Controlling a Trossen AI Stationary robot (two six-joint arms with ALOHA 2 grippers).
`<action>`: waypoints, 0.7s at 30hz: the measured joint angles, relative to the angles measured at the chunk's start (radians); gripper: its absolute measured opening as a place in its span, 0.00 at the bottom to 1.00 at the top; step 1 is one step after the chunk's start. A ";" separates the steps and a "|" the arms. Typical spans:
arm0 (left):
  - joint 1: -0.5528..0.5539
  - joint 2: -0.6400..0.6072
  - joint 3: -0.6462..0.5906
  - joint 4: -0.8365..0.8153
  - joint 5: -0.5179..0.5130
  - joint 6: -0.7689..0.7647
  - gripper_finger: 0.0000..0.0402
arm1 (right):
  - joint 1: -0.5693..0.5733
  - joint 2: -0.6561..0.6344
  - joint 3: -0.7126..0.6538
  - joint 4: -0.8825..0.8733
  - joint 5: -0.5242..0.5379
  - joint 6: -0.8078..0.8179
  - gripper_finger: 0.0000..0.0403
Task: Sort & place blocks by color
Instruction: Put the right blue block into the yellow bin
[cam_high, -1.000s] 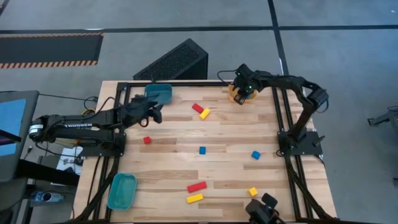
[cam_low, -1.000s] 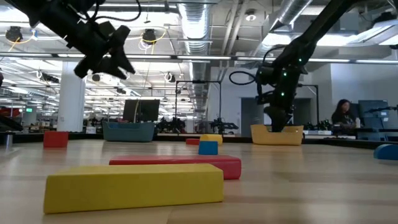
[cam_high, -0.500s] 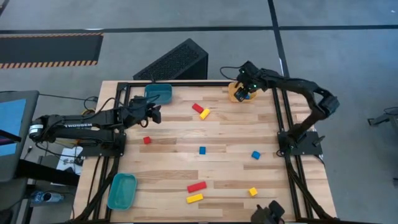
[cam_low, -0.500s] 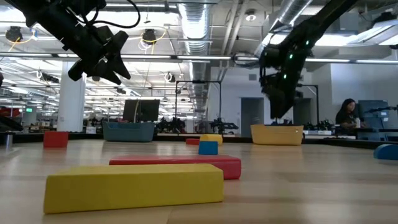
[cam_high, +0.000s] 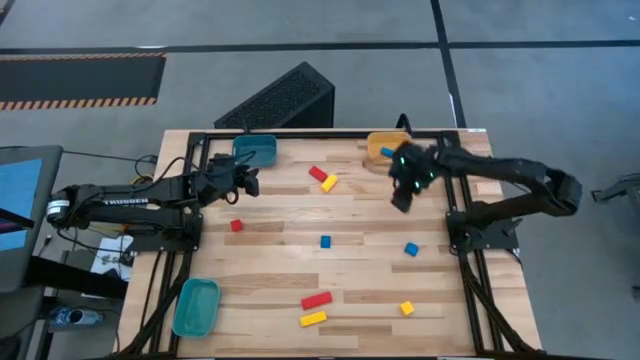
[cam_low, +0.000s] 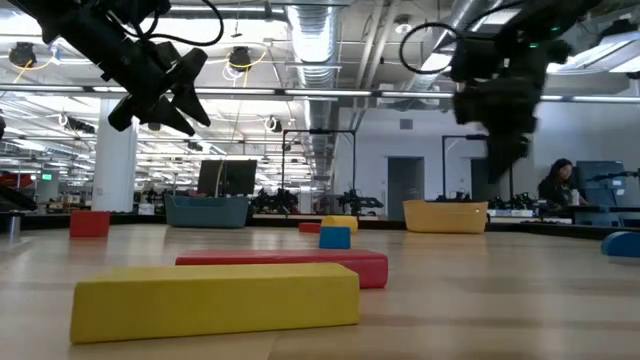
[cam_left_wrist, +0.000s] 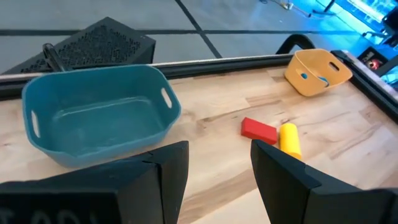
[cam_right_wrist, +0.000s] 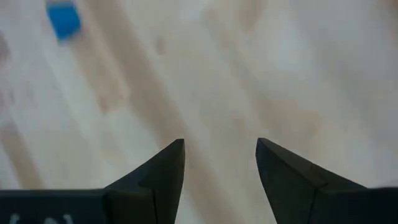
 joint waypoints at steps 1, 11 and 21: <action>0.000 0.000 0.000 0.000 0.008 -0.001 0.41 | 0.044 -0.022 -0.030 0.000 -0.001 0.010 0.54; 0.000 0.000 0.000 0.004 0.063 0.041 0.41 | 0.477 -0.159 -0.154 0.023 0.162 0.308 0.55; 0.000 0.000 0.000 0.012 0.100 0.117 0.41 | 0.664 -0.063 -0.155 -0.007 0.211 0.584 0.55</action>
